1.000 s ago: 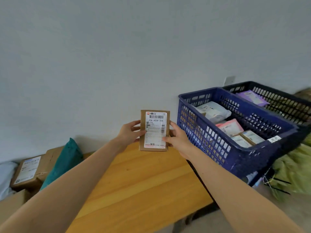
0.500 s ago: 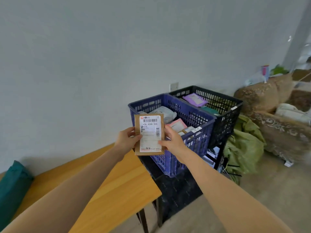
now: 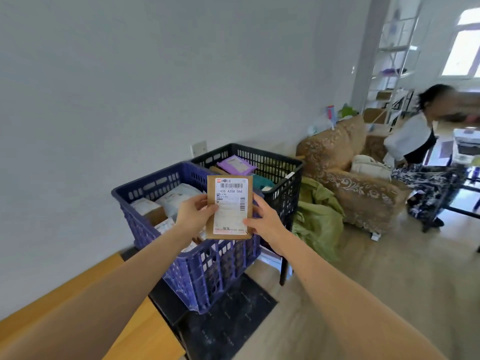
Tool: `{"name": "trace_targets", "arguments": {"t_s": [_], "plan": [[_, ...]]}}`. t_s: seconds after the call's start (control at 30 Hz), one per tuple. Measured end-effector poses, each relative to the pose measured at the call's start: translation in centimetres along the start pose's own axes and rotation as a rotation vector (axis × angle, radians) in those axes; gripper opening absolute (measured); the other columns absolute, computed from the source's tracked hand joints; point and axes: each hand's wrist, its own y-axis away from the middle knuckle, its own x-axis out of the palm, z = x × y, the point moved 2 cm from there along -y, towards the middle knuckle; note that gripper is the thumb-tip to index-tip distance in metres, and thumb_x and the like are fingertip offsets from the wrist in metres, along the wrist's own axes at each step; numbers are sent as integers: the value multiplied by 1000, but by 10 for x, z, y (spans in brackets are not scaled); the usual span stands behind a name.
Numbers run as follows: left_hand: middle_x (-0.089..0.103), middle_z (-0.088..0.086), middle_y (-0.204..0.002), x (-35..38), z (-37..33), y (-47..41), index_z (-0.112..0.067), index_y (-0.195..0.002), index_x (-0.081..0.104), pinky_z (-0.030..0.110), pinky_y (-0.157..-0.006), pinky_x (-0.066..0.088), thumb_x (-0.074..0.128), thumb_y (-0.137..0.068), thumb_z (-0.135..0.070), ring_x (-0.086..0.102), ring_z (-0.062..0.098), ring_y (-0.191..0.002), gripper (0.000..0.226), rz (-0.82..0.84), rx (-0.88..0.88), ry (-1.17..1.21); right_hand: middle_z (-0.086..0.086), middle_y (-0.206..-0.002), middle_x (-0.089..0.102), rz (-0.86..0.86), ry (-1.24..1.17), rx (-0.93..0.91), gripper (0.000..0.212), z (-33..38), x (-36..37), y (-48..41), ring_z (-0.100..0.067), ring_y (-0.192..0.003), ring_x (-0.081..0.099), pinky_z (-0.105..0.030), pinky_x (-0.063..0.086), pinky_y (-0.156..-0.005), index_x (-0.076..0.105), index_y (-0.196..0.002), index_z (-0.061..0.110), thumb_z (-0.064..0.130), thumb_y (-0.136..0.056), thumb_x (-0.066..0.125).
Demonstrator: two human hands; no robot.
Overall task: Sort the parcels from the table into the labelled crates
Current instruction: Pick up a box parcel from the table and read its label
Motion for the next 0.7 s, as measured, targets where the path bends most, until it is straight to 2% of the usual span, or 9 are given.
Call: {"name": "trace_targets", "arguments": {"t_s": [0.07,0.13,0.33,0.47,0.53,0.6,0.7], "plan": [[64,-1,-109,25,-8,-23,-12,-124,58,40,-91,54,67,-88,-10,63,21,-104,37,26,0,25,-4,-137,53,-20,4,8,79,1,-25,-22,-22,-124,52,-44,49,-99,31,-149,27,-17,-87,52],[65,2,-111,45,-16,-44,-11,-124,59,42,-94,52,66,-88,-10,63,22,-105,36,40,12,39,-3,-136,54,-23,15,10,78,4,-46,-44,-21,-122,52,-42,51,-96,30,-149,28,-15,-87,52],[67,2,-113,87,-33,-110,-22,-108,63,43,-87,56,66,-88,-10,65,22,-101,23,29,21,107,0,-137,52,0,79,15,79,16,-96,-117,-21,-123,52,-46,51,-96,26,-150,28,-11,-88,55],[69,1,-112,109,-47,-151,-14,-120,63,35,-78,57,66,-88,-8,67,16,-95,33,35,1,178,-3,-139,52,1,89,26,80,25,-124,-162,-23,-127,50,-51,49,-98,26,-151,27,-11,-87,56],[69,1,-112,122,-55,-170,-12,-124,61,36,-78,57,65,-90,-7,67,16,-94,35,68,2,202,-4,-137,55,-6,88,22,80,29,-140,-182,-22,-125,53,-50,49,-98,26,-151,27,-11,-87,56],[68,0,-114,134,-61,-186,-17,-123,63,40,-83,57,62,-91,-7,66,20,-100,34,93,6,184,-4,-135,57,-4,95,13,78,33,-155,-201,-21,-121,55,-48,49,-98,28,-150,27,-11,-87,56],[71,-8,-99,155,-68,-210,-33,-109,66,40,-85,57,60,-91,-5,67,23,-101,34,98,15,135,-3,-137,55,11,117,-3,76,35,-177,-230,-21,-123,54,-48,49,-99,28,-149,26,-9,-88,56]]}}
